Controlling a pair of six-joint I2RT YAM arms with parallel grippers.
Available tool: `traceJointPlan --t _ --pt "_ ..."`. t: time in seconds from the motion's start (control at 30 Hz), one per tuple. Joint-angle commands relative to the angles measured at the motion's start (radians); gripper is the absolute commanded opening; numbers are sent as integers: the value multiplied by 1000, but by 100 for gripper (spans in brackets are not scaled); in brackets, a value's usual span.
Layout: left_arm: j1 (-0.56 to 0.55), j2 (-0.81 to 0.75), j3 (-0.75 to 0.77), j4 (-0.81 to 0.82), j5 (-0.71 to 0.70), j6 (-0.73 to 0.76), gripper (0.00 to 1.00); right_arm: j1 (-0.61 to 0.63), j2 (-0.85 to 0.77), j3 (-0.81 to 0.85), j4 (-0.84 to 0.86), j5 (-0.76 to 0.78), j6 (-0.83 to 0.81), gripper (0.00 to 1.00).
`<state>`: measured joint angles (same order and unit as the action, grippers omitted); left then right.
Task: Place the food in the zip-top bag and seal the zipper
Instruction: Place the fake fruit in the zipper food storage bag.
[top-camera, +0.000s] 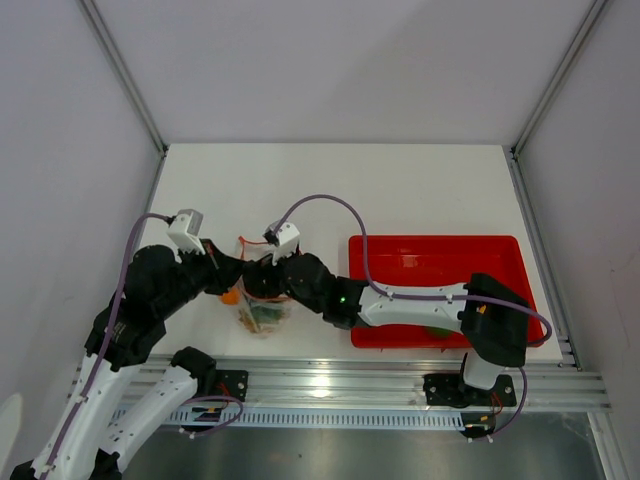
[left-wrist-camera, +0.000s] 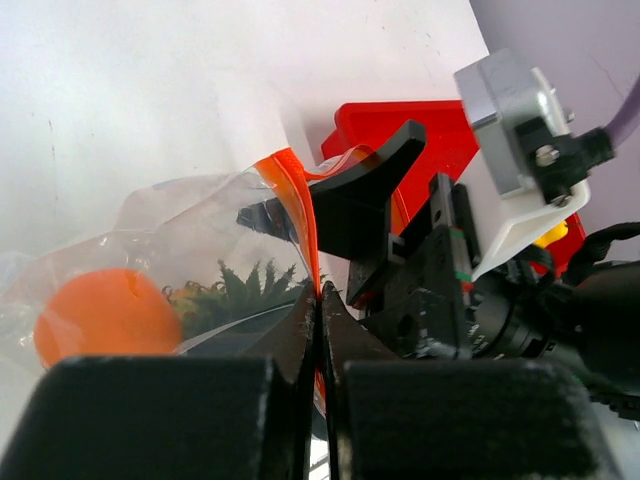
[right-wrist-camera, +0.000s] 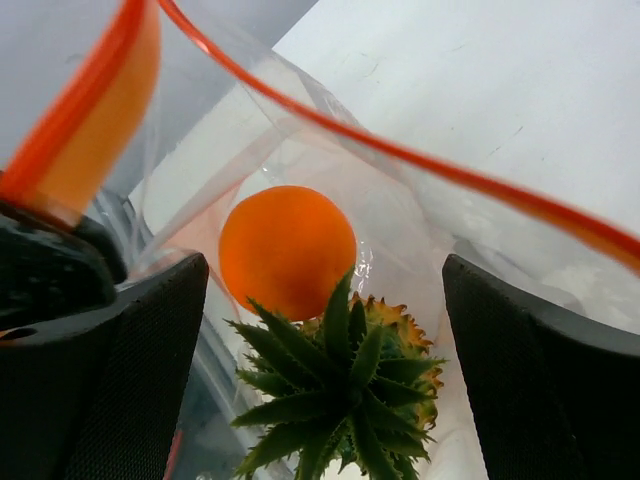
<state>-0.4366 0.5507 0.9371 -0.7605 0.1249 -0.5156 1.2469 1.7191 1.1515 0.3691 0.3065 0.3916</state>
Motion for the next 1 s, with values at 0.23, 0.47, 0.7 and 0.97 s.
traceJointPlan --t 0.23,0.47,0.7,0.97 --pt "-14 0 23 -5 64 0 1 16 -133 7 -96 49 6 93" --pt "-14 -3 20 0 64 5 1 57 -275 -33 -309 193 6 92" --pt "-14 -5 12 1 59 19 1 83 -538 -154 -471 302 -1 92" --pt "-14 -14 0 9 73 20 1 -84 -814 -188 -867 459 211 92"
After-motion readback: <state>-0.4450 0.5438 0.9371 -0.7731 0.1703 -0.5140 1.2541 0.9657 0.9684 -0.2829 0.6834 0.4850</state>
